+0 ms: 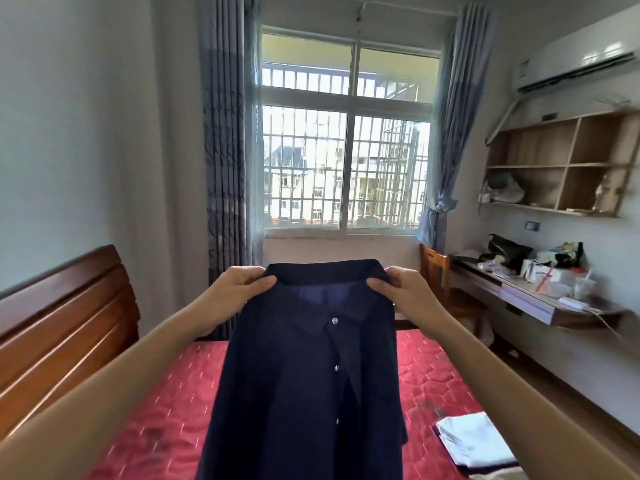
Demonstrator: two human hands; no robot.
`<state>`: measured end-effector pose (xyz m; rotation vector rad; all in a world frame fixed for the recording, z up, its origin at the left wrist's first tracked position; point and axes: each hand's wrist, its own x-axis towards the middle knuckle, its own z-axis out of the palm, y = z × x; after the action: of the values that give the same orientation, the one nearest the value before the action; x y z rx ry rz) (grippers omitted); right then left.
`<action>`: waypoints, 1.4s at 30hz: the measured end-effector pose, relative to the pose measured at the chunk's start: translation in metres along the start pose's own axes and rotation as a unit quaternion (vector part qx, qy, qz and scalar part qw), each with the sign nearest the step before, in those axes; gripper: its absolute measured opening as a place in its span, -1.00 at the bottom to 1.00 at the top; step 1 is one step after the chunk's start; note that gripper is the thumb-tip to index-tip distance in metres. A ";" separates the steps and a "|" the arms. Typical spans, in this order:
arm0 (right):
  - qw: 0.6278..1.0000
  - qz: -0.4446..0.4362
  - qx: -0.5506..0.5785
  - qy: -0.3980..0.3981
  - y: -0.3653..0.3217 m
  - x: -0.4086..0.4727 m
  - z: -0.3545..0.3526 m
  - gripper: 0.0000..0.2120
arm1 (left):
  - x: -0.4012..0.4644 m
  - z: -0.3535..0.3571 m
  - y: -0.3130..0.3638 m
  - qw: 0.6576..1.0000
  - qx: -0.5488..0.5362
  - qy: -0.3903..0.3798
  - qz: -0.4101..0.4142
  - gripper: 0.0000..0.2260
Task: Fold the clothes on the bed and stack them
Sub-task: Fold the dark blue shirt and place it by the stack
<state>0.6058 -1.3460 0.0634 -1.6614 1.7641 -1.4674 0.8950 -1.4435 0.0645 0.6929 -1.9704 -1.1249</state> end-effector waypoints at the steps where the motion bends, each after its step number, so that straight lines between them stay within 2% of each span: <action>1: 0.999 0.002 -0.031 0.028 0.001 0.004 0.005 -0.74 | 0.003 0.001 -0.003 1.000 0.021 0.011 -0.002 -0.77; 4: 0.987 0.000 -0.106 0.118 -0.006 0.013 0.018 -0.72 | 0.013 0.004 -0.005 0.995 0.075 0.065 -0.010 -0.73; 7: 0.963 -0.042 -0.157 0.216 -0.023 0.013 0.034 -0.73 | 0.020 0.012 0.002 0.990 0.059 0.129 -0.018 -0.68; 10: 0.934 -0.110 -0.213 0.264 -0.048 0.003 0.057 -0.73 | 0.022 0.028 0.017 0.983 0.024 0.179 -0.011 -0.65; 15: 0.934 -0.218 -0.169 0.227 -0.076 -0.016 0.097 -0.86 | 0.018 0.053 0.041 0.979 -0.081 0.184 0.015 -0.68; 19: 0.922 -0.298 -0.125 0.212 -0.075 -0.022 0.107 -0.87 | 0.004 0.049 0.043 0.966 -0.223 0.130 0.010 -0.66; 23: 0.906 -0.365 -0.145 0.161 -0.069 -0.024 0.110 -0.86 | 0.003 0.043 0.036 0.958 -0.246 0.145 0.005 -0.89; 25: 0.902 -0.385 -0.160 0.112 -0.064 -0.028 0.108 -0.86 | 0.003 0.037 0.029 0.965 -0.223 0.140 0.001 -0.90; 29: 0.908 -0.345 -0.192 0.141 -0.069 -0.024 0.087 -0.80 | -0.005 0.027 0.019 0.988 -0.131 0.067 0.043 -0.86; 30: 0.916 -0.330 -0.190 0.127 -0.072 -0.020 0.079 -0.76 | -0.007 0.025 0.018 0.992 -0.103 0.053 0.048 -0.85; 33: 0.949 -0.285 -0.135 -0.005 -0.081 -0.009 0.063 -0.78 | -0.010 0.023 0.015 0.997 -0.023 0.023 0.072 -0.85; 35: 0.955 -0.267 -0.115 -0.056 -0.083 -0.007 0.064 -0.82 | -0.013 0.024 0.015 0.996 -0.022 0.019 0.082 -0.84; 42: 0.963 -0.258 -0.059 -0.044 -0.077 -0.009 0.079 -0.80 | -0.021 0.018 0.013 0.996 -0.038 -0.022 0.081 -0.82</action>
<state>0.7130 -1.3586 0.0874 -2.3376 1.4580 -1.4717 0.8912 -1.4128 0.0631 0.4627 -1.9708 -1.1178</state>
